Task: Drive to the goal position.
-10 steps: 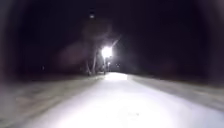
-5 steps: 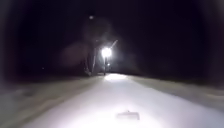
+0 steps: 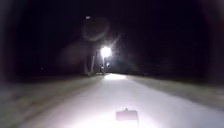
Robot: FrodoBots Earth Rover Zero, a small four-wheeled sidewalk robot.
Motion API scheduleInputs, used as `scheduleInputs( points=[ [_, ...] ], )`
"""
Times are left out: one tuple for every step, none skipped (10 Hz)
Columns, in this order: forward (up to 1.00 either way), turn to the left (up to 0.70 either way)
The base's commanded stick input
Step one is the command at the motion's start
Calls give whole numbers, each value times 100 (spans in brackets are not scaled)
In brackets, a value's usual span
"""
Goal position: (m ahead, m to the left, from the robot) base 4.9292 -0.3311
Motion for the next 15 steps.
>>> scheduleInputs(
  points=[
    [70, 0],
    [70, 0],
    [70, 0],
    [70, 0],
    [70, 0],
    [70, 0],
    [70, 0],
    [70, 0],
    [70, 0],
    [70, 0],
    [70, 0],
    [70, 0],
    [70, 0],
    [70, 0],
    [70, 0]
  ],
)
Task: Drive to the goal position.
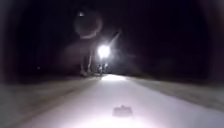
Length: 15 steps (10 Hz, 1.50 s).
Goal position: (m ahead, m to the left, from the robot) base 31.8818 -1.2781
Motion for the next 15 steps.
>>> scheduleInputs(
  points=[
    [70, 0],
    [70, 0],
    [70, 0],
    [70, 0],
    [70, 0],
    [70, 0],
    [70, 0],
    [70, 0],
    [70, 3],
    [70, 14],
    [70, 14],
    [70, 2],
    [70, 0],
    [70, 0],
    [70, 0]
  ],
)
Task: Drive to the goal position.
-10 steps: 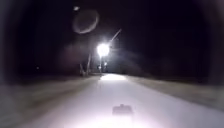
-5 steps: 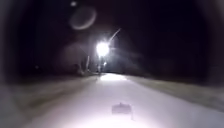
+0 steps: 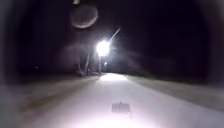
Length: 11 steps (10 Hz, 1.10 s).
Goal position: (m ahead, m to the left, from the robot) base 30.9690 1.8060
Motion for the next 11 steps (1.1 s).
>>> scheduleInputs(
  points=[
    [70, 0],
    [70, 0],
    [70, 0],
    [70, 0],
    [70, 0],
    [70, 0],
    [70, 0],
    [70, 0],
    [70, 0],
    [70, 0],
    [70, 0]
  ],
)
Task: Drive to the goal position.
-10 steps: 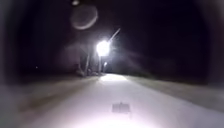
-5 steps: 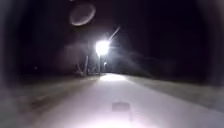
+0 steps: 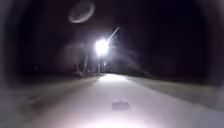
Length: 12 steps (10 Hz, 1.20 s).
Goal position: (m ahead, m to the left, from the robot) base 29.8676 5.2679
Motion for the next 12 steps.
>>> scheduleInputs(
  points=[
    [70, 0],
    [70, 0],
    [70, 0],
    [70, 0],
    [70, 0],
    [70, 11],
    [70, 13],
    [70, 14],
    [70, 14],
    [70, 7],
    [70, 0],
    [70, 0]
  ],
)
